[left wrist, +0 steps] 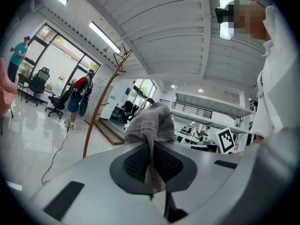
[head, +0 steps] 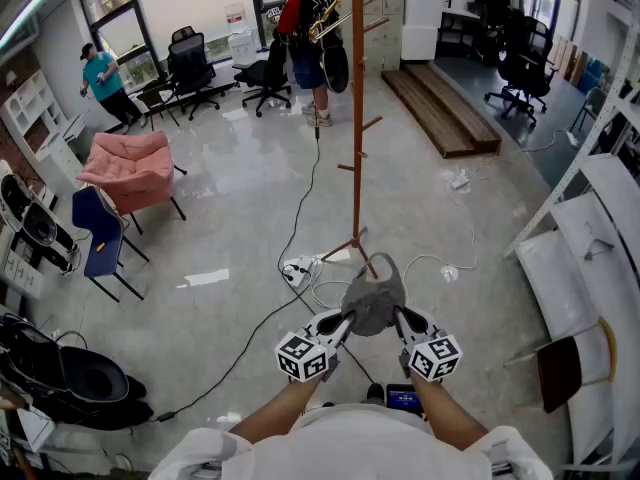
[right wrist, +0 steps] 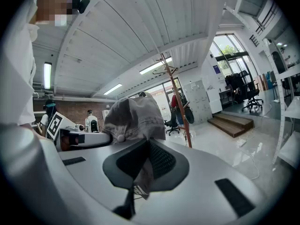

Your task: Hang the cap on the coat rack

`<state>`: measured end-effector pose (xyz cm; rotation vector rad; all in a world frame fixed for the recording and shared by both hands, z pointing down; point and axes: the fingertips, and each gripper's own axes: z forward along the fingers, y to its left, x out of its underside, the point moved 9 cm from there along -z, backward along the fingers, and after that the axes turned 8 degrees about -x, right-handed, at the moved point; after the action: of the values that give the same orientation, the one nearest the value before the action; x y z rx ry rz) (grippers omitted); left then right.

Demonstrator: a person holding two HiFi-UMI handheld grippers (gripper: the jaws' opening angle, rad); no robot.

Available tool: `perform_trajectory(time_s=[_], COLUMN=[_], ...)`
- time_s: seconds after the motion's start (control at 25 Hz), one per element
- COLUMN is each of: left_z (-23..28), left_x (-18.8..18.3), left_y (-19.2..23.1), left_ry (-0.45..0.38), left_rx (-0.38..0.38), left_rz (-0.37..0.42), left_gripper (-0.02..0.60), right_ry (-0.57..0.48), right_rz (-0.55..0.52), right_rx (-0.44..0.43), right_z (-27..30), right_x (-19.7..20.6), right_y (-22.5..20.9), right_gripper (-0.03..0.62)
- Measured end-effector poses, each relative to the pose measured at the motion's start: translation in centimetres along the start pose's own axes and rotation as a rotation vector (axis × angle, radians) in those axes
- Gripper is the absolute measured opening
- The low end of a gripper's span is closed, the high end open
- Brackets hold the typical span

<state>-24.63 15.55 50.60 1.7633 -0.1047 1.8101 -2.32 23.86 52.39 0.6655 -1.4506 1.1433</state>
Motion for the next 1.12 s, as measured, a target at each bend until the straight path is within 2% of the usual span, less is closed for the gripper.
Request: perform_trajectory(time_s=[0.2, 0.48, 0.64, 0.88, 1.12], left_z=[-3.7, -6.5, -7.9, -7.9, -5.7], left_x=[0.8, 2.9, 2.2, 2.3, 2.6], left_y=[1.5, 2.6, 3.1, 3.4, 2.2], left_ry=[0.021, 0.026, 0.013, -0.003, 0.013], left_rx=[0.031, 0.064, 0.066, 0.052, 0.053], left_rz=[-0.036, -0.123, -0.123, -0.096, -0.097], left_gripper=[0.021, 0.022, 0.023, 0.021, 0.021], right_ry=[0.017, 0.039, 0.015, 0.001, 0.015], right_rz=[0.011, 0.029, 0.032, 0.009, -0.024], right_rx=[0.028, 0.065, 0.058, 0.047, 0.043], right_z=[0.1, -0.4, 0.3, 0.0, -1.1], right_x=[1.8, 3.9, 3.4, 3.8, 3.4], right_y=[4.3, 7.2, 8.6, 9.0, 6.8], right_gripper=[0.028, 0.028, 0.028, 0.028, 0.028])
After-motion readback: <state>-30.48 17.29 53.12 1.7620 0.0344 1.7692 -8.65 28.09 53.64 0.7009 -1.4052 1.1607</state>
